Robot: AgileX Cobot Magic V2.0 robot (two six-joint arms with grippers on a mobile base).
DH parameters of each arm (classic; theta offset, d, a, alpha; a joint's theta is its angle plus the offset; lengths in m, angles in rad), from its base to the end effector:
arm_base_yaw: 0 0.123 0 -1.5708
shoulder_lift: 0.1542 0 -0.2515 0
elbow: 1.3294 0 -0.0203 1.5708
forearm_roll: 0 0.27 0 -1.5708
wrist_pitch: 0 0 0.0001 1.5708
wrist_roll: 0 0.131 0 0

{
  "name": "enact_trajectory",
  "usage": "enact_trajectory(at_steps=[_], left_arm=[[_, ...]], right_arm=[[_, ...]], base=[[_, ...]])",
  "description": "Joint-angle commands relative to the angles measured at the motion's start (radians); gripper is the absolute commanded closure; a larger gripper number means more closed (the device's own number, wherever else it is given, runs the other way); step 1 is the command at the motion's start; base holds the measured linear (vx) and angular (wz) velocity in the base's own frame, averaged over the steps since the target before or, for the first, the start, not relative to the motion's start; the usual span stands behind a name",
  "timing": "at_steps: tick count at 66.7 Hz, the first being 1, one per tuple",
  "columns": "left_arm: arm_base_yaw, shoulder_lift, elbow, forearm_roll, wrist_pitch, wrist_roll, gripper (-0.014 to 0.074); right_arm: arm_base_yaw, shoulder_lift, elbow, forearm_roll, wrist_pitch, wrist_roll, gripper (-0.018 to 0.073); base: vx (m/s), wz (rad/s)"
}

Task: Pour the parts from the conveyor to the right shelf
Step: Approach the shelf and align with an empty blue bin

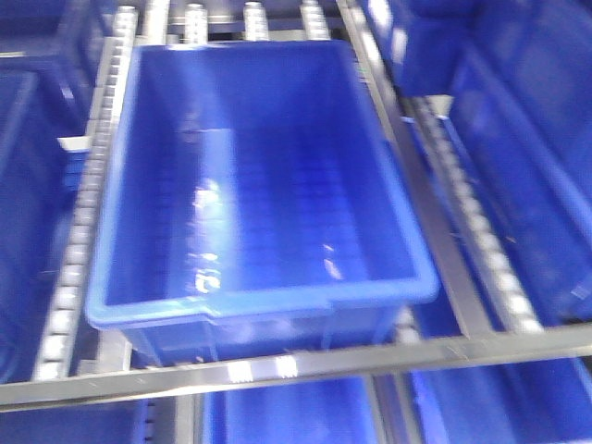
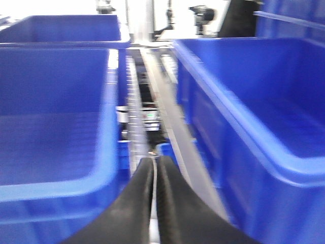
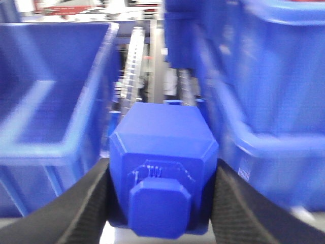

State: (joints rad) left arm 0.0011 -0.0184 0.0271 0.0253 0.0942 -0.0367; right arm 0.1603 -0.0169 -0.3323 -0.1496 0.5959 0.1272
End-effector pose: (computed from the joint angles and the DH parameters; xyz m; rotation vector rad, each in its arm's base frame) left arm 0.1494 0.0005 0.1963 -0.0119 1.5864 -0.0062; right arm 0.1162 0.0077 0.2698 -0.0737 1.7232 0.0485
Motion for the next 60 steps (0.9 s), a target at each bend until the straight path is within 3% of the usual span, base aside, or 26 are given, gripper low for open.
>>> enact_trajectory(at_steps=[1,60], left_arm=[[-0.003,-0.006,-0.025,-0.006,-0.072,-0.007,0.0603],[-0.003,-0.006,-0.025,-0.006,-0.072,-0.007,0.0603]], right_arm=[[-0.001,-0.003,-0.026,-0.014,-0.085,-0.01,0.0564],[-0.001,-0.003,-0.026,-0.014,-0.085,-0.01,0.0564]], base=[[0.17,0.39],[0.16,0.11]])
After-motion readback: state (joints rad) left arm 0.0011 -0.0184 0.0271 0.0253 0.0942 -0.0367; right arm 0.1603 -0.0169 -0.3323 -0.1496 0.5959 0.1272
